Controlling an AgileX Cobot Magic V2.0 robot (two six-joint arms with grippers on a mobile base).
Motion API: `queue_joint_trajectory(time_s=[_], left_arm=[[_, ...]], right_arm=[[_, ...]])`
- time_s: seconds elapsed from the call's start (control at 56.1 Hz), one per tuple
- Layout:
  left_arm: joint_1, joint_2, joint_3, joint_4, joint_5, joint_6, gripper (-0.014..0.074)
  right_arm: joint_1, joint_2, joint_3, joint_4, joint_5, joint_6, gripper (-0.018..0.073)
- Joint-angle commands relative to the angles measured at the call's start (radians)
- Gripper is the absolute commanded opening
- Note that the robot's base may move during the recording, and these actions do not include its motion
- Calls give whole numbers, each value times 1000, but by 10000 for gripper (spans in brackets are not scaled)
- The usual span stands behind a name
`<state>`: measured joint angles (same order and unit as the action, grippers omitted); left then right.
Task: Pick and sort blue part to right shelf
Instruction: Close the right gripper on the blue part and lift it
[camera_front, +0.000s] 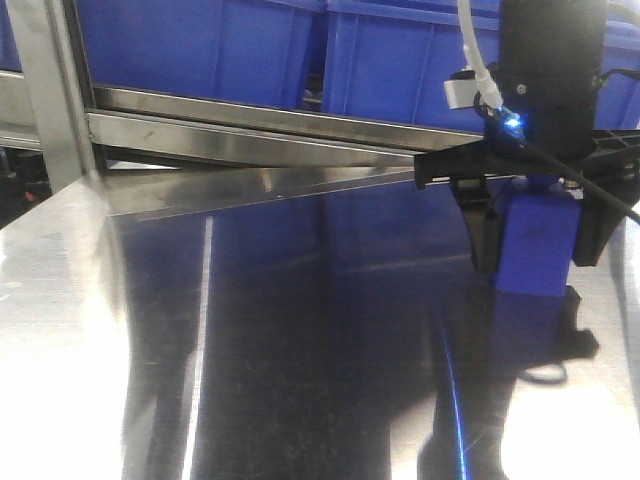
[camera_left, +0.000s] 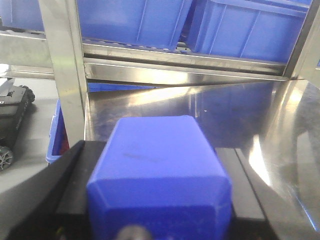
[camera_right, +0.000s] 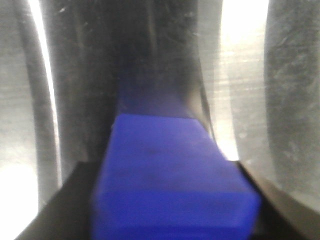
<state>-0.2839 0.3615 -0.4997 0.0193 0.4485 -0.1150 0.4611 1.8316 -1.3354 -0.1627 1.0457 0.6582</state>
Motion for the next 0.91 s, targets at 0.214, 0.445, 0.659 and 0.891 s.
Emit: queue_joint_trajectory(time_s=[0.214, 0.445, 0.659, 0.891], left_arm=[[36, 4, -26, 46, -54, -5, 366], [124, 2, -26, 97, -23, -38, 366], [151, -63, -25, 135, 25, -38, 366], [151, -204, -7, 157, 91, -36, 366]], right_arm=[[0, -69, -20, -14, -57, -39, 237], [1, -119, -20, -17, -122, -167, 237], [1, -221, 29, -28, -220, -233, 237], [1, -465, 262, -90, -438, -240, 237]])
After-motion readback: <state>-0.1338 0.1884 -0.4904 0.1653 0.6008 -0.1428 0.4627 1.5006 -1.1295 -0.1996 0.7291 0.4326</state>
